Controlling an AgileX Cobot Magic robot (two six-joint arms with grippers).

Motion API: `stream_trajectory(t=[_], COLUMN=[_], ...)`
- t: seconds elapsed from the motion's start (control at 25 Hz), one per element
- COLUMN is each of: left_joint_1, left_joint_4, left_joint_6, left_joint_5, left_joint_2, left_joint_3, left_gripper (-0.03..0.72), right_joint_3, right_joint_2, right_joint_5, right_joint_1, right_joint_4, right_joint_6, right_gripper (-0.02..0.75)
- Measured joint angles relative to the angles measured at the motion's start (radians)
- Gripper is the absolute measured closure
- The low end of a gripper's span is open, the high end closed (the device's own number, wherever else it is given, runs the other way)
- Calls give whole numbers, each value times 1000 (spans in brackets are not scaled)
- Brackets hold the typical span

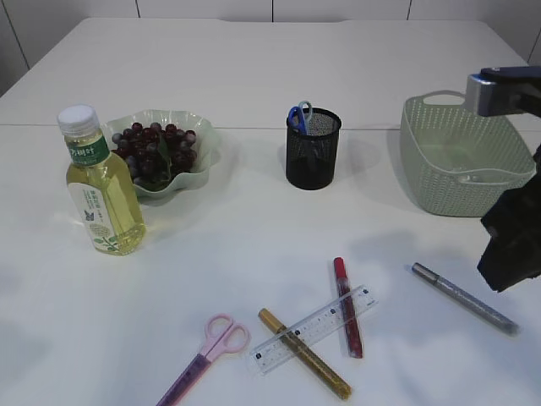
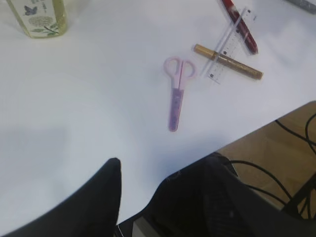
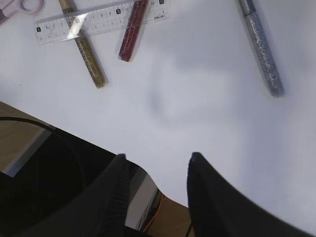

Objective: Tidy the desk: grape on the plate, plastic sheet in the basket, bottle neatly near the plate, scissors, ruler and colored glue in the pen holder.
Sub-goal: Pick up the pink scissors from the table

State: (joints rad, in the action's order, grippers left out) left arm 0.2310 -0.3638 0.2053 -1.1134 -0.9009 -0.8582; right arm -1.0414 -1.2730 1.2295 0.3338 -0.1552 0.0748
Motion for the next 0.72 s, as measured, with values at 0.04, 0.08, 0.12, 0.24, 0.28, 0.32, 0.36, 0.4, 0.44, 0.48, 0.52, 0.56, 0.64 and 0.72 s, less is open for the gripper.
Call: stream_trajectory(t=[0.04,0.08,0.12,0.24,0.28,0.32,0.36,0.4,0.44,0.48,0.52,0.56,0.64,0.72], left_joint_1=[14,34,61,161,193,233,271,306,332,358,381,398,434,460], left_joint_4=[0,0,0,17,37,68,102,131,163,191,211,233,280,308], left_joint_6=[5,9,9,-17,-41,-65,-100,-144,-191,-225,-263,-296,-345,-372], left_joint_5=[-14,-25,-35,-50,-51,-51,-51,-51,-51,-51,-51,-51,-51,-47], left_joint_2=[-28,-61,-92,-184,-222,-256,-297,-340,-383,-419,-461,-503,-579,-660], left_joint_3=[-22,-41,-63,-124,-146,-167,-185,-205,-224,-238,-249,-258,-262,-264], left_gripper=[298,298,298,298,298,298,298,298,298,298,298,298,298,298], right_joint_3=[0,0,0,0,0,0,0,0,0,0,0,0,0,0], right_joint_2=[8,13,15,19,19,19,19,19,19,19,19,19,19,19], right_joint_5=[0,0,0,0,0,0,0,0,0,0,0,0,0,0], right_joint_1=[0,0,0,0,0,0,0,0,0,0,0,0,0,0], right_joint_4=[0,0,0,0,0,0,0,0,0,0,0,0,0,0], right_joint_6=[0,0,0,0,0,0,0,0,2,2,2,2,2,2], right_gripper=[415,415,415,415,415,415,415,415,415,415,415,415,415,415])
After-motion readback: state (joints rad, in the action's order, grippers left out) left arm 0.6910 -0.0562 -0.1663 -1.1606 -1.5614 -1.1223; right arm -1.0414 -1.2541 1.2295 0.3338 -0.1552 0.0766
